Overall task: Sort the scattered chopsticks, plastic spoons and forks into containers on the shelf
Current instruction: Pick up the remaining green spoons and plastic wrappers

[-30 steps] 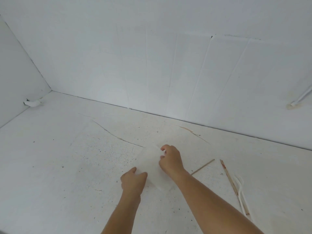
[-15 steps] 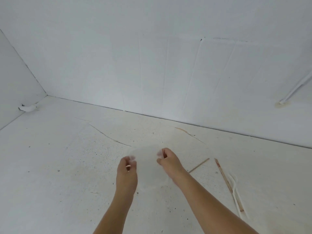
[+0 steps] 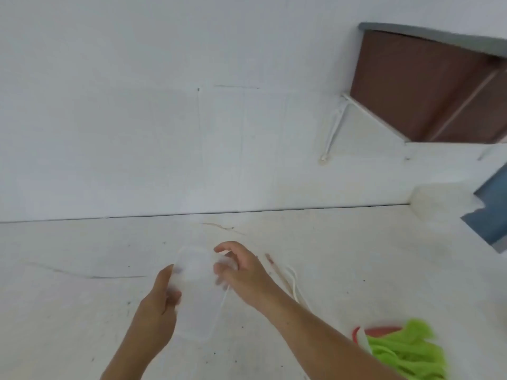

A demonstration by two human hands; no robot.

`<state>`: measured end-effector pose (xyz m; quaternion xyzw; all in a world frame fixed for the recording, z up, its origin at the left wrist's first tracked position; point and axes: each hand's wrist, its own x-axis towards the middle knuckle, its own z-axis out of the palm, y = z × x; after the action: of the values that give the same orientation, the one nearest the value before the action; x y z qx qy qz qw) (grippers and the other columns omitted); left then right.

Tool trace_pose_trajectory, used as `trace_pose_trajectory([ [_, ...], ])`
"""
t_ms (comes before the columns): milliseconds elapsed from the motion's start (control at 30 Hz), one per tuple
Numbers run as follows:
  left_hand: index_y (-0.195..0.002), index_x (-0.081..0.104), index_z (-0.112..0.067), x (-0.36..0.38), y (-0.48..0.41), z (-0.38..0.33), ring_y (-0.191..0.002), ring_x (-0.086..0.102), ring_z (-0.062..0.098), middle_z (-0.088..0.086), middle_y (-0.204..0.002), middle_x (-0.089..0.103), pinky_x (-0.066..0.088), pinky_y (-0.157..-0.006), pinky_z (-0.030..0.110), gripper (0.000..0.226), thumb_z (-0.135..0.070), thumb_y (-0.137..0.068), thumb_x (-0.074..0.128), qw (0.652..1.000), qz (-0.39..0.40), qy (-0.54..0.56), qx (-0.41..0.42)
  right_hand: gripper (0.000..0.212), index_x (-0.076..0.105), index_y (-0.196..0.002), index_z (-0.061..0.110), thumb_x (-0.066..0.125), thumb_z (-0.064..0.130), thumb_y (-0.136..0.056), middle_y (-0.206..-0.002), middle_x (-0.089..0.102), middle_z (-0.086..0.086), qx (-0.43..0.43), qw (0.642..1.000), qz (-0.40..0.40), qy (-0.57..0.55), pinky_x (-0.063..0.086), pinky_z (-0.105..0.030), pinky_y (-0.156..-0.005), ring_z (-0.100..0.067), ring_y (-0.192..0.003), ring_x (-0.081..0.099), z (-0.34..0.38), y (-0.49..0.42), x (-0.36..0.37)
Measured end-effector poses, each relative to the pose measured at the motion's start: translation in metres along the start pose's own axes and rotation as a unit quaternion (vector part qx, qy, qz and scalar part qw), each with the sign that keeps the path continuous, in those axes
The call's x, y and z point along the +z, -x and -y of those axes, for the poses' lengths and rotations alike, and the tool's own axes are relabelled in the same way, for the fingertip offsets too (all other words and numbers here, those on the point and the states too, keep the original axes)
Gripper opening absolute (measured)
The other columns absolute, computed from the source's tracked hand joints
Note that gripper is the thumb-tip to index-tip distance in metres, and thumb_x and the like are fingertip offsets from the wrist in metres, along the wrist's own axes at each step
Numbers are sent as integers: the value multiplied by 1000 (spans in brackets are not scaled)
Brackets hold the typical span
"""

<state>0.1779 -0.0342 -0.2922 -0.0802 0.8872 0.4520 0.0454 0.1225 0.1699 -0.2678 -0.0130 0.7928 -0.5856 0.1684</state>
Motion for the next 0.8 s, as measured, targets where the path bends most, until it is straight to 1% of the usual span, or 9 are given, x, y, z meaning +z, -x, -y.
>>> trace_pose_trajectory([
  [100, -122, 48, -63, 31, -19, -69, -81, 63, 1, -16, -87, 67, 47, -76, 13, 72, 4, -96, 44, 983, 161, -54, 77, 19, 67, -98, 33, 62, 17, -91, -86, 71, 4, -17, 991, -75, 113, 55, -28, -66, -14, -70, 66, 0, 48, -96],
  [167, -119, 57, -61, 73, -27, -121, -82, 66, -2, -24, -91, 70, 50, -78, 18, 59, -5, -100, 54, 971, 211, -8, 114, 20, 68, -96, 28, 63, 11, -87, -81, 74, -3, 18, 987, -128, 98, 54, -30, -58, -17, -62, 65, -11, 83, -165],
  [233, -111, 68, -52, 124, -29, -169, -76, 72, 10, -12, -93, 75, 57, -77, 29, 45, -10, -99, 62, 967, 214, 77, 115, 23, 70, -95, 21, 61, 5, -82, -75, 73, -7, 39, 973, -225, 47, 52, -34, -55, -22, -58, 63, -26, 117, -234],
  [300, -115, 74, -25, 179, -26, -213, -74, 73, 24, 5, -92, 77, 64, -80, 43, 36, 3, -97, 60, 948, 247, 187, 66, 25, 71, -97, 16, 57, -3, -88, -73, 74, -8, 59, 948, -313, 18, 54, -36, -55, -22, -57, 64, -41, 151, -301],
  [367, -116, 71, -4, 240, -21, -263, -73, 71, 27, 15, -87, 74, 65, -78, 42, 29, 10, -94, 58, 924, 299, 233, 44, 29, 71, -100, 15, 52, -6, -91, -76, 76, -8, 80, 925, -372, 9, 56, -33, -55, -19, -57, 65, -59, 181, -365],
  [500, -111, 69, -6, 367, -39, -377, -77, 75, 29, 19, -96, 75, 65, -72, 36, 24, 1, -89, 76, 916, 233, 327, 13, 24, 69, -100, 12, 59, -8, -90, -76, 76, -8, 82, 880, -465, -52, 55, -31, -54, -19, -55, 63, -105, 198, -505],
  [600, -110, 70, -4, 461, -65, -454, -79, 75, 30, 20, -98, 77, 65, -78, 42, 24, 7, -88, 73, 913, 245, 326, -16, 18, 72, -89, 9, 63, -6, -87, -73, 75, -5, 72, 851, -515, -72, 51, -23, -51, -12, -49, 61, -146, 177, -615],
  [700, -110, 71, -5, 542, -101, -502, -73, 74, 29, 15, -84, 73, 66, -75, 43, 30, 14, -86, 69, 935, 199, 293, -11, 19, 77, -80, 15, 66, 2, -89, -68, 71, 4, 55, 851, -517, -73, 50, -25, -59, -10, -59, 62, -181, 139, -707],
  [800, -114, 73, -9, 591, -150, -535, -74, 78, 28, 10, -89, 76, 64, -84, 45, 32, -3, -84, 81, 958, 114, 261, -8, 17, 79, -83, 17, 69, 4, -88, -80, 74, 1, 59, 864, -484, -122, 59, -33, -71, -18, -72, 67, -206, 90, -775],
])
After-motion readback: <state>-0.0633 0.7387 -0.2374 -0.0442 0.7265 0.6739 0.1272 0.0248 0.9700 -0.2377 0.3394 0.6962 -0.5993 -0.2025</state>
